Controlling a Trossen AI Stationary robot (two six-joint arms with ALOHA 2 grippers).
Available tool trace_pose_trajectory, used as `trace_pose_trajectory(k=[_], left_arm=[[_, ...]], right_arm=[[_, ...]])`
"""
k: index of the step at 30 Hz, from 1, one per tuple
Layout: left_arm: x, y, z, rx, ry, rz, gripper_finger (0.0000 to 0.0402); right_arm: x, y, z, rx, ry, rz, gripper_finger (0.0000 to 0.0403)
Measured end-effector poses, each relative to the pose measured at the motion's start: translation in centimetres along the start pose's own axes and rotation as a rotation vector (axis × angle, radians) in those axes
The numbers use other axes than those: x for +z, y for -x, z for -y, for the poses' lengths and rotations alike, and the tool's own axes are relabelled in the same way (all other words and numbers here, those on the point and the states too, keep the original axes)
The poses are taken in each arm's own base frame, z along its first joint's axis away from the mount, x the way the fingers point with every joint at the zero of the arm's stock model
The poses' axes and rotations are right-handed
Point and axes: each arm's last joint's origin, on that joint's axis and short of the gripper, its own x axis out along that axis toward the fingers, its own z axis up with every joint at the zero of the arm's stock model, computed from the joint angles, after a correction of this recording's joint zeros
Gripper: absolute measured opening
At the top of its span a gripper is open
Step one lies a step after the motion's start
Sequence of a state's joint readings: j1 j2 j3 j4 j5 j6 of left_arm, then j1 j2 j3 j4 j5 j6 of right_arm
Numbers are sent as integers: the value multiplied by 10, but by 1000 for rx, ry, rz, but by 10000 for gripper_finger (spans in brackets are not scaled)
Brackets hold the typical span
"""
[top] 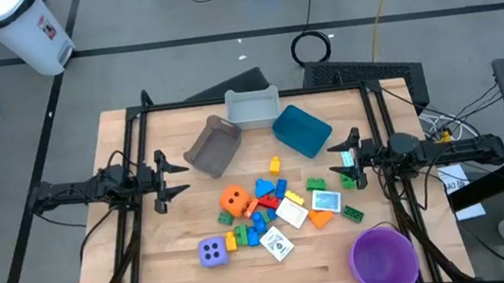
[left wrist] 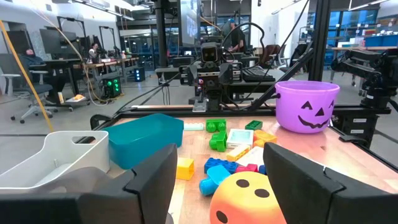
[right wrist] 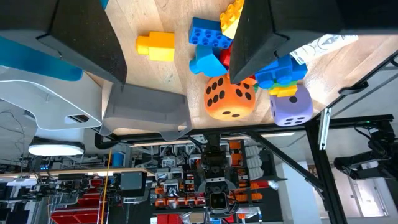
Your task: Pick & Place Toys
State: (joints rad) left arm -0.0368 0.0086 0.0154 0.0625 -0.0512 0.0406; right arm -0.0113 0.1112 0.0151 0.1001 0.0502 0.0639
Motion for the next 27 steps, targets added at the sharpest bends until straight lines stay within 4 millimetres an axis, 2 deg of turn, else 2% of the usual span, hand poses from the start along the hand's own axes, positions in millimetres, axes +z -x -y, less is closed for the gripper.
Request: trace_pose_trajectory(k=[12, 19, 27], left_arm=[[3, 0, 0, 1, 11, 29, 246], [5, 0, 0, -5, 276, 48, 246], [7, 1, -1, 12, 491, 47, 250]], right_arm=[[0, 0, 0, 0, 0, 0, 279], [0, 0, 0, 0, 0, 0, 279], [0, 0, 0, 0, 0, 0, 279]])
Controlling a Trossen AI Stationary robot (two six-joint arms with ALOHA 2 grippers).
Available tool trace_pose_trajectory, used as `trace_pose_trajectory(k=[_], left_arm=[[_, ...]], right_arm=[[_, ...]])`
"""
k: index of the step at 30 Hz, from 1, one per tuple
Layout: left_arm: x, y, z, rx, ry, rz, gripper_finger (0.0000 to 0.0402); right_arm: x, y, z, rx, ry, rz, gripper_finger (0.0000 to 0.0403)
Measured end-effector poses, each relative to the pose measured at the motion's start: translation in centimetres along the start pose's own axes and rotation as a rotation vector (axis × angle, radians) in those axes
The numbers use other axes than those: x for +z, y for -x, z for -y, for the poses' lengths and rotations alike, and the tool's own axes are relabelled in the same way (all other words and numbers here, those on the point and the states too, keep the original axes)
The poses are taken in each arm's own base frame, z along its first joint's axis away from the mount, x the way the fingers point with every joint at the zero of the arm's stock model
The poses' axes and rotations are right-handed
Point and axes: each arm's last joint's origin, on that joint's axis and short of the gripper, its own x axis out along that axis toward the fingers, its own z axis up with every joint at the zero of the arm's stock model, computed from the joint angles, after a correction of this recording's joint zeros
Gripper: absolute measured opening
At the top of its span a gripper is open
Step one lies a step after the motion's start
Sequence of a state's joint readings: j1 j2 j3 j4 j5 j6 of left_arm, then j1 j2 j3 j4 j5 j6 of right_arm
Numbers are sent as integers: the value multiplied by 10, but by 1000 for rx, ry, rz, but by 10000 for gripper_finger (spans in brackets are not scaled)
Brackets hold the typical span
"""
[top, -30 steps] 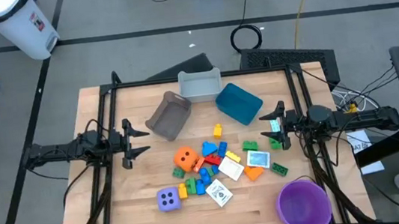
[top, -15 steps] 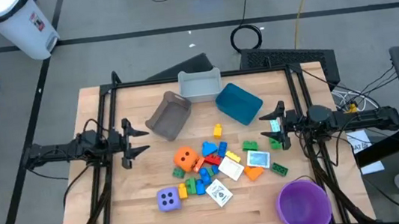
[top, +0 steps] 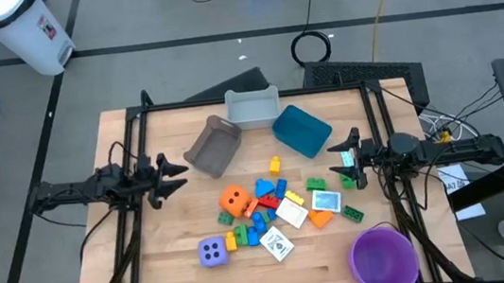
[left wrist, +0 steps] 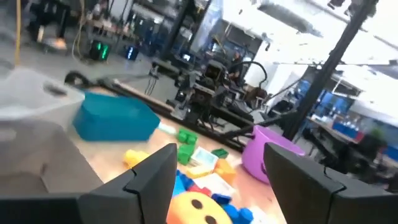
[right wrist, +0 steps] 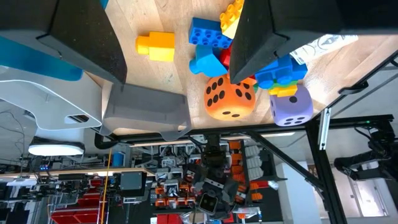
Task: Pick & Place Toys
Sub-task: Put the purple dice into the black bin
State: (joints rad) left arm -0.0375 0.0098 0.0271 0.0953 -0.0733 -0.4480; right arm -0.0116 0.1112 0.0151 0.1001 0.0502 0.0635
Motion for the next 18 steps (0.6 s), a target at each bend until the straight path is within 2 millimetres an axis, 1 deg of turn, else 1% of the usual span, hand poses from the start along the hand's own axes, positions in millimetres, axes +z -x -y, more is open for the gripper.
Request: trace_pose_trajectory(k=[3, 6, 9, 11, 13, 15, 18], left_arm=[[8, 0, 6, -39, 35, -60, 270], [23, -3, 17, -63, 33, -147, 301], [36, -11, 27, -48, 21, -246, 330], [41, -20, 33, -34, -8, -320, 342], [41, -29, 37, -31, -44, -415, 347], [36, -39, 43, -73, -54, -510, 348], [27, -49, 52, -149, 29, -645, 349]], right_arm=[[0, 0, 0, 0, 0, 0, 279], [0, 0, 0, 0, 0, 0, 279], [0, 0, 0, 0, 0, 0, 279], [0, 0, 0, 0, 0, 0, 279], [0, 0, 0, 0, 0, 0, 279], [1, 0, 0, -10, 3, 12, 279], [7, 0, 1, -56, 22, 76, 279]])
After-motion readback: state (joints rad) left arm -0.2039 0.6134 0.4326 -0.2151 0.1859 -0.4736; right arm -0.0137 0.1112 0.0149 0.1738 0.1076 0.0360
